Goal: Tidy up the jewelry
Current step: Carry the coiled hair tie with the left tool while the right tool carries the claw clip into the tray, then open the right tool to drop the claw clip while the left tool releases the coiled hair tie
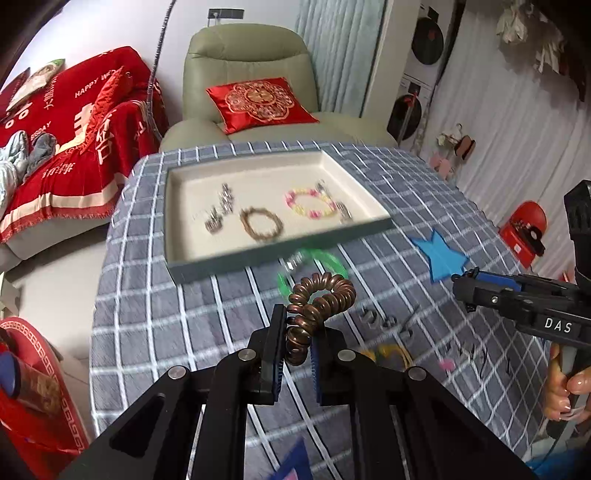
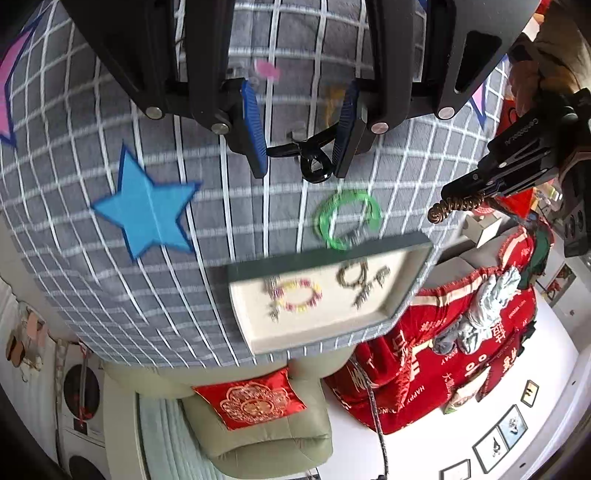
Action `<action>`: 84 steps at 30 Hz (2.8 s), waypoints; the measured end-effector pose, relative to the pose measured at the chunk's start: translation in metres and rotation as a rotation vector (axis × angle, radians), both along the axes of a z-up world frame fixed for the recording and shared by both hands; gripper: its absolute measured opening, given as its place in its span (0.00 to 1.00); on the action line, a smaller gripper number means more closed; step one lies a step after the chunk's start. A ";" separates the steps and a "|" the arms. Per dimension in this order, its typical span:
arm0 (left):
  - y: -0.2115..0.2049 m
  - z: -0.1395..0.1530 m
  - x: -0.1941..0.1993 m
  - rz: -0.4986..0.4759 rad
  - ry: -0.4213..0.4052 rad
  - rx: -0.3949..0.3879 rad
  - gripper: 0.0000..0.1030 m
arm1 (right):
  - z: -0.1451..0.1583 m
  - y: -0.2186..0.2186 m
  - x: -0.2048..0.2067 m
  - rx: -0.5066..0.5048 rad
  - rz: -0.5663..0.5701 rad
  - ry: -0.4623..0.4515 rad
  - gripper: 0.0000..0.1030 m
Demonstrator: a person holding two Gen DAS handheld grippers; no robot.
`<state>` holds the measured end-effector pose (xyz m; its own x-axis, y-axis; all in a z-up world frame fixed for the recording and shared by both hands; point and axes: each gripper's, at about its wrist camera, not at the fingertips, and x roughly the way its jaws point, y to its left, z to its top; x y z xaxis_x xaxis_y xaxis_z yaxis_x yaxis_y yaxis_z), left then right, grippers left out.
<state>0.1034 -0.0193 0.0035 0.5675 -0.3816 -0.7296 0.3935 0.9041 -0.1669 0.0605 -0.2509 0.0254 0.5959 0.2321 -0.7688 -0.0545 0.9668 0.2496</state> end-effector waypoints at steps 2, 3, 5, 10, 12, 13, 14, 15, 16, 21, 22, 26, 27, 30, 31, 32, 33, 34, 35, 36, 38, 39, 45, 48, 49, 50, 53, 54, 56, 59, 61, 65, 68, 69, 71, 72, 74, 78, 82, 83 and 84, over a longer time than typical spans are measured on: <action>0.003 0.009 0.013 0.015 -0.010 -0.008 0.27 | 0.011 0.000 0.013 0.005 0.007 -0.015 0.38; 0.005 0.013 0.019 0.021 -0.016 -0.011 0.27 | 0.015 0.000 0.019 0.008 0.011 -0.022 0.38; 0.008 0.021 0.034 0.034 -0.025 -0.016 0.27 | 0.026 0.001 0.036 0.017 0.019 -0.035 0.38; 0.010 0.034 0.073 0.061 -0.039 -0.007 0.27 | 0.043 0.007 0.075 0.033 0.033 -0.046 0.38; 0.009 0.036 0.087 0.068 -0.042 -0.002 0.27 | 0.048 0.010 0.095 0.034 0.041 -0.046 0.38; 0.008 0.037 0.094 0.073 -0.043 -0.003 0.27 | 0.049 0.010 0.102 0.034 0.042 -0.044 0.38; 0.007 0.038 0.104 0.078 -0.044 -0.003 0.27 | 0.048 0.011 0.112 0.033 0.043 -0.040 0.38; 0.006 0.039 0.111 0.082 -0.045 -0.001 0.27 | 0.047 0.013 0.126 0.029 0.045 -0.033 0.38; 0.004 0.038 0.121 0.087 -0.048 0.005 0.27 | 0.045 0.014 0.136 0.022 0.043 -0.029 0.38; -0.001 0.019 0.154 0.119 -0.011 0.010 0.27 | 0.024 0.019 0.185 0.031 0.023 0.012 0.38; -0.002 0.012 0.160 0.123 -0.001 0.015 0.27 | 0.018 0.019 0.192 0.034 0.022 0.020 0.38; -0.006 -0.013 0.171 0.123 0.033 0.051 0.27 | -0.009 0.023 0.221 0.026 0.014 0.055 0.38; -0.007 -0.018 0.173 0.122 0.039 0.057 0.27 | -0.014 0.023 0.226 0.028 0.012 0.062 0.38; -0.008 -0.034 0.179 0.124 0.065 0.073 0.27 | -0.032 0.028 0.241 0.036 0.013 0.089 0.38; -0.009 -0.038 0.180 0.125 0.070 0.076 0.27 | -0.036 0.030 0.244 0.031 0.016 0.094 0.38; -0.009 -0.043 0.182 0.126 0.076 0.083 0.27 | -0.040 0.032 0.247 0.022 0.020 0.097 0.38; -0.010 -0.046 0.183 0.127 0.079 0.088 0.27 | -0.045 0.036 0.251 0.008 0.027 0.101 0.38; -0.010 -0.049 0.184 0.128 0.079 0.096 0.27 | -0.048 0.040 0.253 -0.004 0.031 0.101 0.38; -0.013 -0.052 0.184 0.124 0.075 0.112 0.27 | -0.051 0.043 0.255 -0.018 0.034 0.102 0.38; -0.014 -0.054 0.184 0.121 0.073 0.123 0.27 | -0.054 0.045 0.257 -0.027 0.036 0.104 0.38; -0.018 -0.056 0.182 0.121 0.046 0.154 0.28 | -0.061 0.047 0.262 -0.034 0.036 0.115 0.38; -0.020 -0.056 0.181 0.118 0.040 0.166 0.28 | -0.064 0.048 0.264 -0.032 0.034 0.122 0.38; -0.025 -0.056 0.179 0.110 0.020 0.203 0.28 | -0.076 0.049 0.268 -0.040 0.038 0.142 0.39; -0.026 -0.056 0.178 0.107 0.016 0.213 0.28 | -0.075 0.052 0.268 -0.047 0.054 0.143 0.48; -0.026 -0.056 0.178 0.108 0.014 0.217 0.28 | -0.074 0.053 0.267 -0.047 0.054 0.141 0.56; -0.027 -0.056 0.177 0.108 0.015 0.219 0.28 | -0.072 0.052 0.266 -0.042 0.052 0.133 0.59; -0.027 -0.056 0.177 0.107 0.022 0.212 0.28 | -0.063 0.050 0.262 -0.013 0.051 0.114 0.65; -0.027 -0.055 0.176 0.106 0.019 0.210 0.28 | -0.059 0.049 0.260 -0.006 0.052 0.106 0.71; -0.028 -0.054 0.174 0.107 0.010 0.210 0.28 | -0.052 0.046 0.252 0.009 0.049 0.084 0.79; -0.028 -0.052 0.172 0.118 0.003 0.221 0.28 | -0.042 0.039 0.242 0.032 0.044 0.068 0.79; -0.028 -0.050 0.170 0.136 -0.005 0.234 0.28 | -0.036 0.035 0.235 0.053 0.034 0.058 0.81; -0.026 -0.049 0.169 0.145 -0.005 0.238 0.28 | -0.028 0.024 0.220 0.099 0.012 0.041 0.82; -0.026 -0.052 0.168 0.140 -0.001 0.260 0.28 | -0.026 0.017 0.209 0.125 -0.001 0.037 0.82; -0.026 -0.053 0.168 0.140 0.003 0.265 0.28 | -0.027 0.015 0.206 0.132 -0.005 0.038 0.83; -0.025 -0.055 0.169 0.140 0.010 0.271 0.28 | -0.027 0.011 0.201 0.145 -0.011 0.045 0.84; -0.025 -0.056 0.168 0.140 0.013 0.270 0.28 | -0.028 0.010 0.198 0.152 -0.013 0.047 0.84; -0.024 -0.057 0.168 0.142 0.017 0.270 0.28 | -0.028 0.008 0.194 0.154 -0.021 0.045 0.84; -0.024 -0.055 0.166 0.154 0.013 0.274 0.69 | -0.026 0.002 0.182 0.166 -0.043 0.037 0.84; -0.023 -0.043 0.158 0.178 -0.055 0.275 1.00 | -0.023 -0.004 0.171 0.145 -0.075 0.023 0.84; -0.024 -0.042 0.158 0.173 -0.054 0.275 1.00 | -0.023 -0.005 0.169 0.140 -0.078 0.024 0.84; -0.024 -0.040 0.157 0.173 -0.055 0.274 1.00 | -0.023 -0.006 0.166 0.130 -0.080 0.023 0.84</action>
